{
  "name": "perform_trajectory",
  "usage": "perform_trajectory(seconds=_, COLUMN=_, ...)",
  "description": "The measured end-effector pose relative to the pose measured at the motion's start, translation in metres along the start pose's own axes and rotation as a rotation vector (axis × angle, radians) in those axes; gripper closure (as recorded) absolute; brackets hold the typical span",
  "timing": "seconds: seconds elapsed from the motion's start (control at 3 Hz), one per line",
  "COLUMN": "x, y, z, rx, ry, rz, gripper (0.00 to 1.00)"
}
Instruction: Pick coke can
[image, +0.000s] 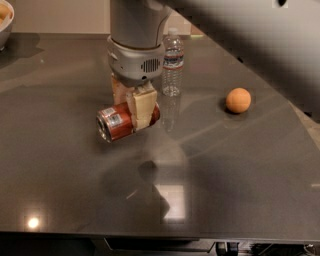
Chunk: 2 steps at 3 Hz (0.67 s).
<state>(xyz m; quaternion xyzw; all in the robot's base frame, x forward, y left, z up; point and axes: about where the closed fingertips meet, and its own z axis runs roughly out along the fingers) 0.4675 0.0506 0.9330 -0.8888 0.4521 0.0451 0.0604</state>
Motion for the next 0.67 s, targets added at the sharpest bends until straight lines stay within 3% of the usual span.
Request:
perform_trajectory(seconds=0.33, x=-0.009, y=-0.004, z=-0.04, rx=0.078, ry=-0.052, rz=-0.06, gripper=1.0)
perform_trajectory(seconds=0.67, x=-0.012, y=-0.014, z=-0.041, rx=0.118, ry=-0.061, rz=-0.061, gripper=1.0)
